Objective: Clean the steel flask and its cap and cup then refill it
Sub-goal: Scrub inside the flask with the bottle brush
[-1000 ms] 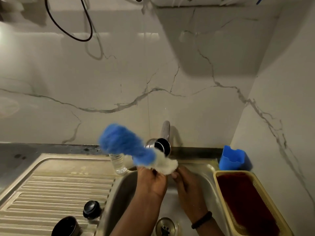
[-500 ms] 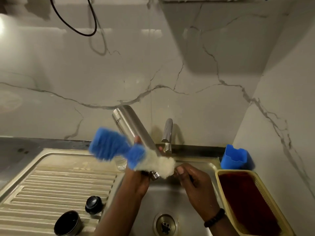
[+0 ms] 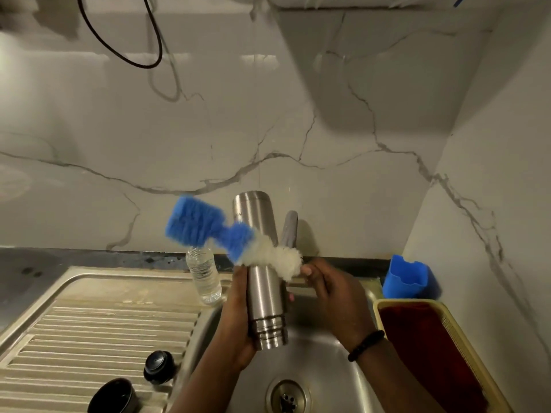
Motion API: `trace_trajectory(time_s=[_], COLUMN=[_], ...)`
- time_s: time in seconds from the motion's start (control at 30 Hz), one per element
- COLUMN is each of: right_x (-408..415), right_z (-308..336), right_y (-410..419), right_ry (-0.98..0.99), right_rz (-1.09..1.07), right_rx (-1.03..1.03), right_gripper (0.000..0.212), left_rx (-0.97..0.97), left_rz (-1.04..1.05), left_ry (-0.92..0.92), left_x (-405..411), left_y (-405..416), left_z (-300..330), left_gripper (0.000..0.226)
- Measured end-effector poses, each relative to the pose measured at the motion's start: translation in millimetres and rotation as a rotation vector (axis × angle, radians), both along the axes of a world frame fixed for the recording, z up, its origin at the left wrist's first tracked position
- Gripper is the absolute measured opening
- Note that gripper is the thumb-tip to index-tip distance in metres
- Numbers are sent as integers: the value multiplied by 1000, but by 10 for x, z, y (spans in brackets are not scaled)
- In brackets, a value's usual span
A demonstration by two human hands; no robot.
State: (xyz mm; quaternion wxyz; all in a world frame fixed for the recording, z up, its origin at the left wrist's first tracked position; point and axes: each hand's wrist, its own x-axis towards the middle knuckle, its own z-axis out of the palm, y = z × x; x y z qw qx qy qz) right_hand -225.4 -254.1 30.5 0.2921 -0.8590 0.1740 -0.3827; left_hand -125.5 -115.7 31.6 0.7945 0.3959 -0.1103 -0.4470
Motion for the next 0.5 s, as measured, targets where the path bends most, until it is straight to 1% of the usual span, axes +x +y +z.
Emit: trace_trajectory(time_s=[0.07,0.13,0.23,0.33,0.4,0.43,0.47,0.5], right_x=[83,171,259,251,192,153,106,51], right_z=[174,359,562,551,412,290,140,-26], right_y=[-93,-211,-333,-337,-249,-182,-108,-36], right_ry=[29,3,14,25,-20,-46,-70,-88], right_rz=[-39,-93,-155,-138,-77,-40,3,48], right_rx=[-35,-70,-87,-82,-54,-66,-86,-102], right_gripper=[31,32,38,37,32,31,30,27], left_rx=[20,38,71,99,57,36,38,94], left_rz=[-41,-74,-91,-96,-97,-74,-67,-29], left_ry=[-31,-95,-142,-136,-86,-44,-1,42], left_x=[-33,-64,-61,-23,-25,-7,7,-34], left_y=[-1,-2,-2,10,37,21,34,40], left_z=[-31,-82,-139,-182,-141,-181,-193,-137], left_gripper=[92,101,106,109,104,98,88,75])
